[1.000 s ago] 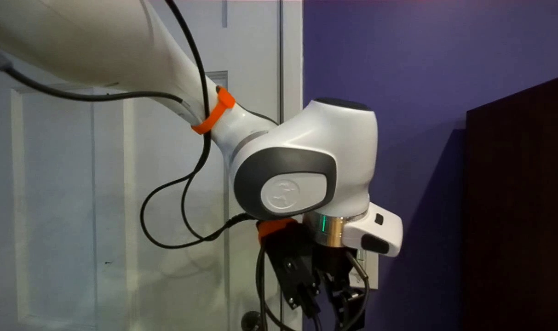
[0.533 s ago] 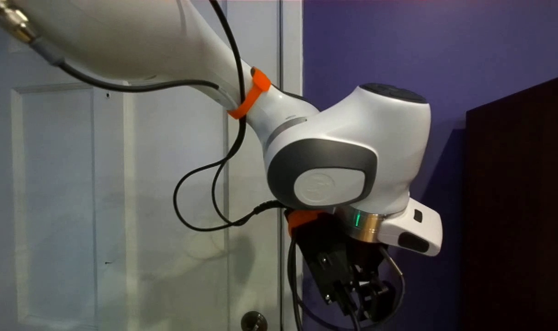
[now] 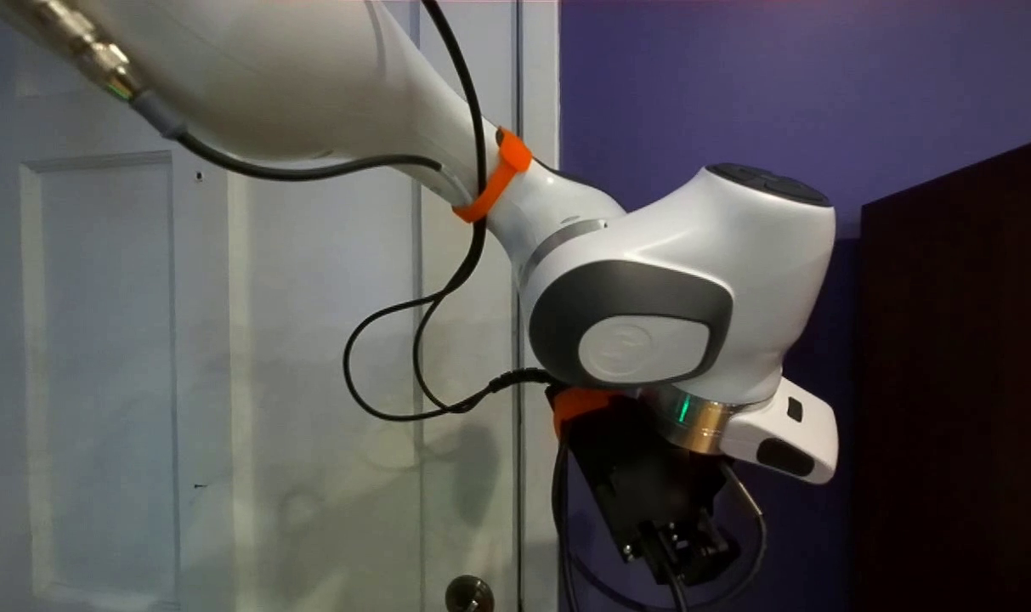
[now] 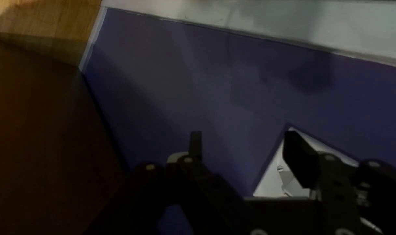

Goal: Turn off the light switch.

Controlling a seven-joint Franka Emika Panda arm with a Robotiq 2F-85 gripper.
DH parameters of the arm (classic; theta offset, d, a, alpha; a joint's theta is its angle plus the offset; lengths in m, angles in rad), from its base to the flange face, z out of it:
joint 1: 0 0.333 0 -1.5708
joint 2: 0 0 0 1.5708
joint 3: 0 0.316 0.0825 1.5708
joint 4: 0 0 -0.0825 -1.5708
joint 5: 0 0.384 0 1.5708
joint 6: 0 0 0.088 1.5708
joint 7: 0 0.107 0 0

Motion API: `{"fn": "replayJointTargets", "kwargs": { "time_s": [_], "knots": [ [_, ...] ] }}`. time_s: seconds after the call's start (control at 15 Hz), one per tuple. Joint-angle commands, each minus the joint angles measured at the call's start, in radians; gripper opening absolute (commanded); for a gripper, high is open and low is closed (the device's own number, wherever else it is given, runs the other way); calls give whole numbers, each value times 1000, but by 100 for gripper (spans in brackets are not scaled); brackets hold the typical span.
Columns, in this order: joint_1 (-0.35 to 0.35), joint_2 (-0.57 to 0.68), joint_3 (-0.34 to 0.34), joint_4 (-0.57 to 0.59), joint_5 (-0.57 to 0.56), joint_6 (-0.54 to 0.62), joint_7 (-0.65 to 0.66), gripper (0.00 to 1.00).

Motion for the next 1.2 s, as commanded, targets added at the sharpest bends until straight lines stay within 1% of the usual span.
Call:
{"fn": "replayJointTargets", "kwargs": {
  "time_s": [0.0,0.07,0.33,0.4,0.47,0.8,1.13],
  "knots": [
    [-13,0,12,2,-2,-1,2,42],
    [-16,3,12,7,11,0,-8,40],
    [-28,5,10,21,72,-2,-28,11],
    [-31,9,10,26,89,0,-36,5],
    [-35,13,10,34,116,5,-49,1],
    [-44,29,10,55,227,-1,-91,0],
    [-47,56,12,71,312,-9,-109,0]
  ]
}}
